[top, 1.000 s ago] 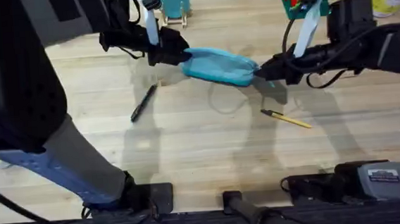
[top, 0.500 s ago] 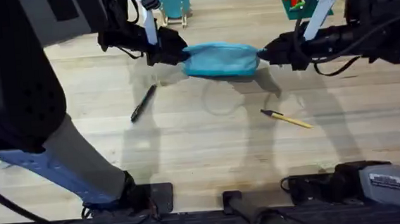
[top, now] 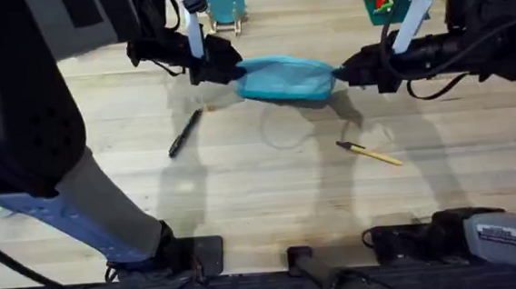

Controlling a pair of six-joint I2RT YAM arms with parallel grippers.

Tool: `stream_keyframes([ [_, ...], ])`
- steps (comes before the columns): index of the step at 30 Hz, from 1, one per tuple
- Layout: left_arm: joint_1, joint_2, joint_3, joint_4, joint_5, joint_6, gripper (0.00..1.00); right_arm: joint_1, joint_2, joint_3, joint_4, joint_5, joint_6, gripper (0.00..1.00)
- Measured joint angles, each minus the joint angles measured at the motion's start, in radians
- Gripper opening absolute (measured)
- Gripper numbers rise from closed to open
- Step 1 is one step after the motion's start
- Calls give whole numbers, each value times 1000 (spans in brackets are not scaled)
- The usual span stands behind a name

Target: Unzip the bag, pick up the pens from the table one at a time and place them inside, then zip the bag closed.

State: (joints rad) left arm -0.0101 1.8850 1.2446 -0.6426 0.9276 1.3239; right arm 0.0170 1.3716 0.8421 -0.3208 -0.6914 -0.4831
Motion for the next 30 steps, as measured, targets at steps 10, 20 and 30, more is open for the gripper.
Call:
stream_keyframes([
  [10,-5,0,0,0,0,0,42,51,0,6,-63,59,-141,31],
  [20,2,0,0,2,-9,1,42,209,0,24,-72,246,-227,30],
  [30,12,0,0,7,-16,1,42,243,0,106,-67,319,-269,31],
])
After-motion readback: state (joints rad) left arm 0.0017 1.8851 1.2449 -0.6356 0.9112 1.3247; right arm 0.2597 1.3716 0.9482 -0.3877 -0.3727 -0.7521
